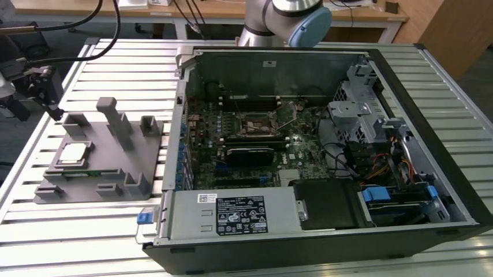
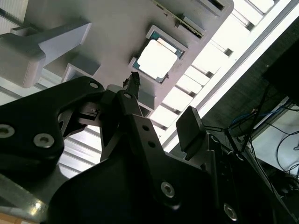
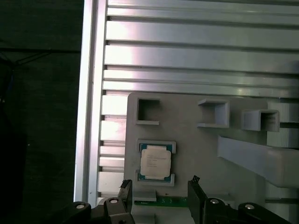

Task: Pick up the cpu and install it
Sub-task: 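Pick up the cpu and move it towards the insertion slot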

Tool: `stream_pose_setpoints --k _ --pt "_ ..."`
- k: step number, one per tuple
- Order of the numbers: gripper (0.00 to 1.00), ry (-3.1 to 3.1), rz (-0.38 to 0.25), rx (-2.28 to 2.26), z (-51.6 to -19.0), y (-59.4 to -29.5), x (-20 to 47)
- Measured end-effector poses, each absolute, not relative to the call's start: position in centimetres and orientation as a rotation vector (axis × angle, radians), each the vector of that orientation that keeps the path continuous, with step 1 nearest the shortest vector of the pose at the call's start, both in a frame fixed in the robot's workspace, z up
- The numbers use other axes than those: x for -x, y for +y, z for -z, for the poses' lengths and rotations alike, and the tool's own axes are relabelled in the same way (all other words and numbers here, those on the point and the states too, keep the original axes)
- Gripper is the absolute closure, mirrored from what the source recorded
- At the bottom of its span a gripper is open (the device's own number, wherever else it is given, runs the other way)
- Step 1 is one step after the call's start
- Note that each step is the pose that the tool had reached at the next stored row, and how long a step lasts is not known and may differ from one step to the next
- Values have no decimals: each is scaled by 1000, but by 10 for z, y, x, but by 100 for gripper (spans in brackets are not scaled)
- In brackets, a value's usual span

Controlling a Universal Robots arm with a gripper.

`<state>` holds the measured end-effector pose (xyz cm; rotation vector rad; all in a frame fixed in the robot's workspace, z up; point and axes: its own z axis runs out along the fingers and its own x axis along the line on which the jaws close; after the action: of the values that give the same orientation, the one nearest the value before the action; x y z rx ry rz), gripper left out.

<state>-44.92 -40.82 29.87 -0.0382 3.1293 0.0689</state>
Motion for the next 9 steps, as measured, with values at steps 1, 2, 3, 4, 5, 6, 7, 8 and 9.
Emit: stream_pose_setpoints --k 1,2,3,4,5,6,7,8,9 --pt "41 3129 -69 38 -298 -408 449" --pt "41 3129 -69 39 -297 -408 449" --pt "41 3129 -69 39 -296 -408 449" --pt "41 3129 -69 39 -295 -408 449" --pt "41 3129 -69 39 -294 -408 449" --pt "41 3129 -69 40 -293 -408 449" --pt "41 3129 -69 40 -292 -408 449" --pt "41 3129 -69 40 -291 -408 449" --pt "41 3129 -69 40 -290 -408 449"
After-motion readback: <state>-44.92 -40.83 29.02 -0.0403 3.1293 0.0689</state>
